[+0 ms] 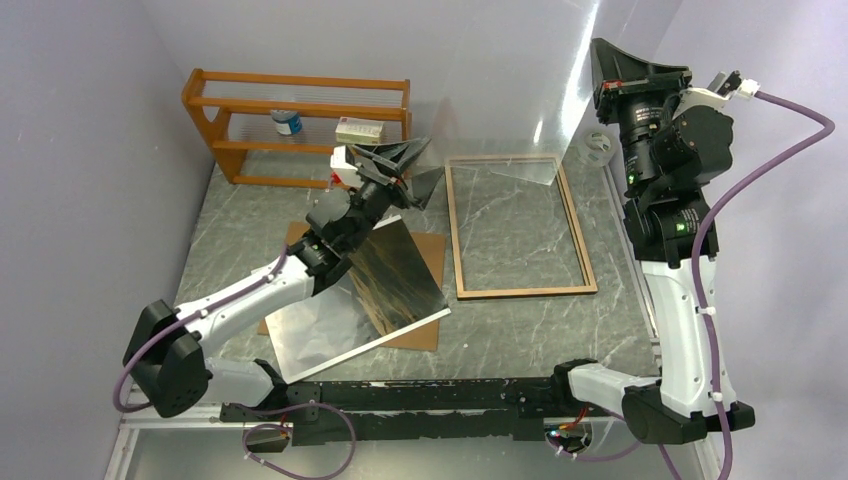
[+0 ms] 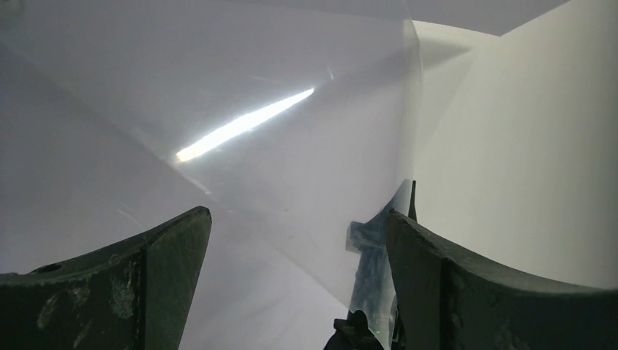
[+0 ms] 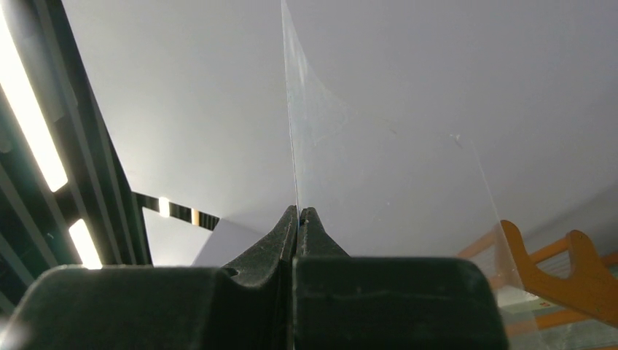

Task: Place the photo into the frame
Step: Pick up the photo frame item at the center of the board.

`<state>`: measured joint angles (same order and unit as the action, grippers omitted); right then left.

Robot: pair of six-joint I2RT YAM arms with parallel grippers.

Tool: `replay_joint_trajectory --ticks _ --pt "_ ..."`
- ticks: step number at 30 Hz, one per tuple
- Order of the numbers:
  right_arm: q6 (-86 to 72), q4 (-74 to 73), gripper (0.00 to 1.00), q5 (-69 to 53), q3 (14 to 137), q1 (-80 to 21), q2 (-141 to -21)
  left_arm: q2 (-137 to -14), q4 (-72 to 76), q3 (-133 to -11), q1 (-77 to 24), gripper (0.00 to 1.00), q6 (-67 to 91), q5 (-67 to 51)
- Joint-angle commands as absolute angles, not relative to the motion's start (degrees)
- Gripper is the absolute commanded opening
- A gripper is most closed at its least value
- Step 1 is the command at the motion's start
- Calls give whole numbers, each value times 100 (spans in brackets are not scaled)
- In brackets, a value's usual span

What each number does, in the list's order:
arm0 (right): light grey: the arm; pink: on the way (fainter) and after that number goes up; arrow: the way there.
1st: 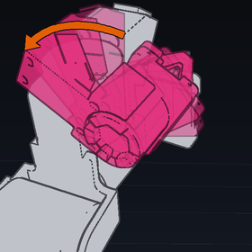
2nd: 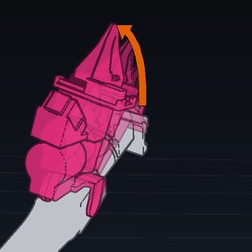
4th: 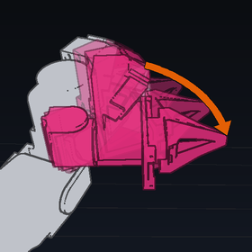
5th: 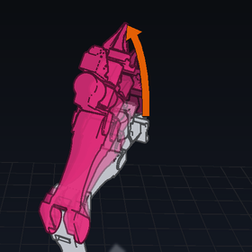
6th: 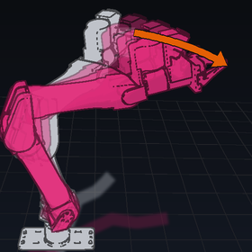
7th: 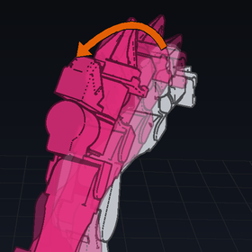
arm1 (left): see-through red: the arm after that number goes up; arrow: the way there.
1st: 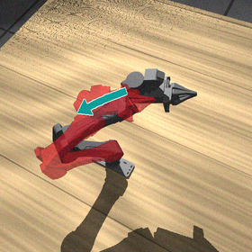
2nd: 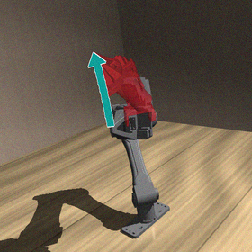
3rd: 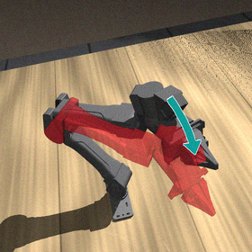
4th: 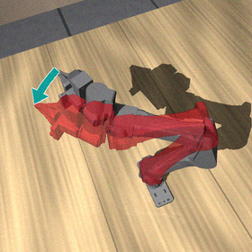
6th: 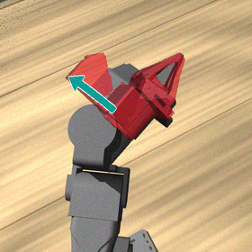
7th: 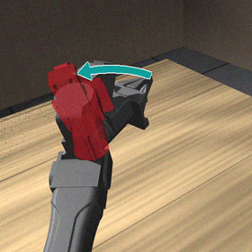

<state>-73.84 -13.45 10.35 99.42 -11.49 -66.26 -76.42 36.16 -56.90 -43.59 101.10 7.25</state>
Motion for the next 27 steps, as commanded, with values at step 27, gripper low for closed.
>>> replay_joint_trajectory --ticks 27 --pt "-7836 -1145 0 1035 9486 -1138 -5734 -8247 4904 -6612 -4360 59 10349 1272"
